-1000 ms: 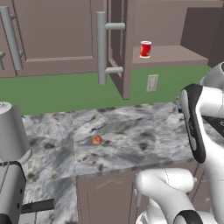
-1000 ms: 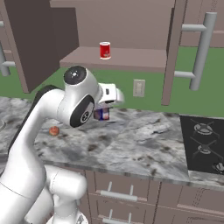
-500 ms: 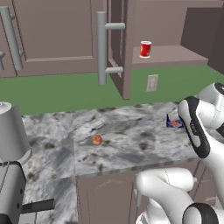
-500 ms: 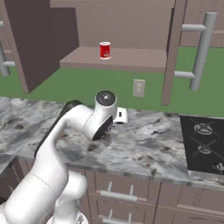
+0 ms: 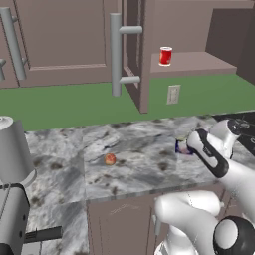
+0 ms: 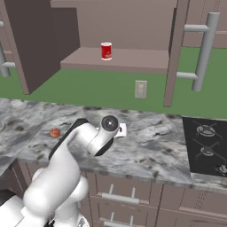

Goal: Restock the canned food cabinet by taking the new fresh canned food from the counter and placing it in the cabinet. Then, take the old canned food from the cabinet and place it on the counter.

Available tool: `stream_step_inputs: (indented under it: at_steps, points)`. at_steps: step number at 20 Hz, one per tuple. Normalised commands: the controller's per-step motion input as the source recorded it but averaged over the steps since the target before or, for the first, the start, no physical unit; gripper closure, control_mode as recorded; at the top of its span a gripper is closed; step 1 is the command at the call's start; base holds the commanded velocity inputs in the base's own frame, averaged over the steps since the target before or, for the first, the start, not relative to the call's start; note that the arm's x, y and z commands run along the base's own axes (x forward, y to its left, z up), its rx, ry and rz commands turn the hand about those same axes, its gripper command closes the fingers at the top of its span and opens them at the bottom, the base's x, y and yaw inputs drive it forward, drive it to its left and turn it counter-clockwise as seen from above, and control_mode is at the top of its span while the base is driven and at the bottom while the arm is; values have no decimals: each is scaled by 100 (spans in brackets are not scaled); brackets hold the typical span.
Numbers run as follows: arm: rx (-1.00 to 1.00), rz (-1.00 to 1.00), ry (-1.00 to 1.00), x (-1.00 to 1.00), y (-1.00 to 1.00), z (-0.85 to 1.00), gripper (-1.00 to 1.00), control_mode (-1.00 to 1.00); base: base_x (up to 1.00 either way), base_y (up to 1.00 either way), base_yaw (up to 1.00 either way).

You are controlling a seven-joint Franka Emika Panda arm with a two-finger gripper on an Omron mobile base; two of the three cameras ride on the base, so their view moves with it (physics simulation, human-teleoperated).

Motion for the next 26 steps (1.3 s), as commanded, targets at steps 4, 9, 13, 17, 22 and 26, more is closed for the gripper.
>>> stream_step_inputs:
  at_steps: [4,9,13,17,22,26]
  points:
    - [-8,6,-3,47,23,-61,100,-100,0,0,0]
    - [-11,6,1,1,25,-54,-100,-100,0,0,0]
    - [-3,5,10,0,22,-3,-100,-100,0,0,0]
    - [0,0,7,0,9,23,-100,-100,0,0,0]
    - [0,0,1,-8,7,77,-100,-100,0,0,0]
    - [0,0,-2,-86,1,100,-100,-100,0,0,0]
